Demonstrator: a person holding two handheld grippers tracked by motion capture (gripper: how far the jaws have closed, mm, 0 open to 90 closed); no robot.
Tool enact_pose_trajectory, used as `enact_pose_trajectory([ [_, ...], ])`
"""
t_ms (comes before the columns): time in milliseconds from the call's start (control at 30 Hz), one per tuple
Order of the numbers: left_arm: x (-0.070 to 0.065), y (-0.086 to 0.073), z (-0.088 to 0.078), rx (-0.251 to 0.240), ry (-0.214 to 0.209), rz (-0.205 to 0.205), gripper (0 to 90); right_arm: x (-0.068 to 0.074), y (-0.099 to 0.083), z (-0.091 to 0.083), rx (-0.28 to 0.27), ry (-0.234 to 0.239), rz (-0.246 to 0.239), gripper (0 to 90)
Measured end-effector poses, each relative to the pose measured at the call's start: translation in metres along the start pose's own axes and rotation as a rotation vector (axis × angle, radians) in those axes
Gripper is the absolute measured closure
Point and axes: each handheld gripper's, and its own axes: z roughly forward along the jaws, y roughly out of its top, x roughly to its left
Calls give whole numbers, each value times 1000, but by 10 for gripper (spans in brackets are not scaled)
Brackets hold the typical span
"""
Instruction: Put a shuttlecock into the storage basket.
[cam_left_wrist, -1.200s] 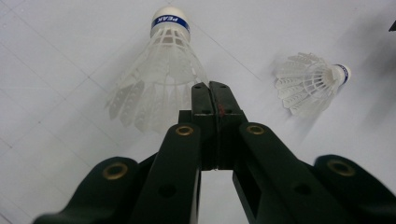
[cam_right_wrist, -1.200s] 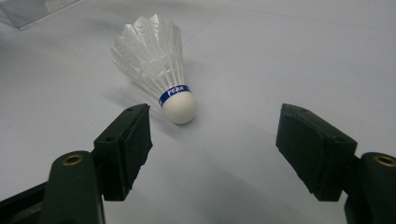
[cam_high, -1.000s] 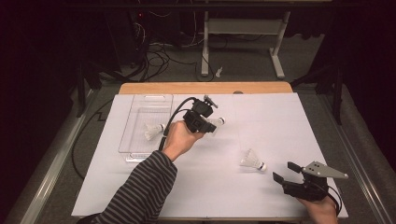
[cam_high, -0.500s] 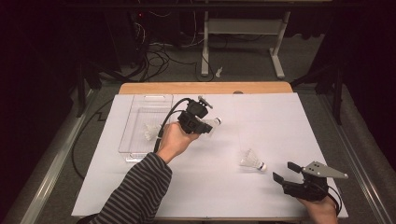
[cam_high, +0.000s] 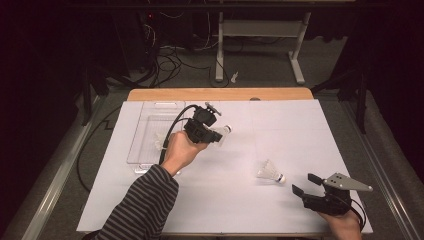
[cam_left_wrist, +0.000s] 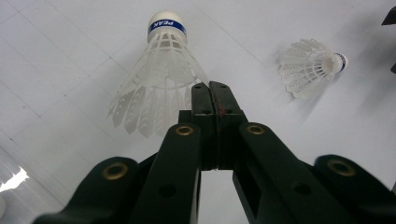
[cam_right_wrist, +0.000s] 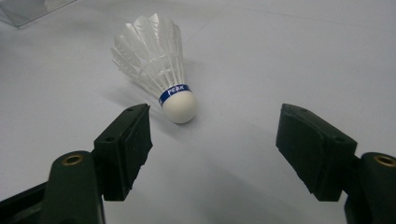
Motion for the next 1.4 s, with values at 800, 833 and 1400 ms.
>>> enact_pose_trajectory([
  [800, 15, -9, -18, -18, 56, -32, 897, 0, 0, 0, 1, 0, -1, 271],
  [833, 16, -9, -19, -18, 61, -32, 897, 0, 0, 0, 1, -1, -1, 271],
  [1400, 29, -17, -35, -55, 83, -77, 897, 1, 0, 0, 1, -2, -1, 271],
])
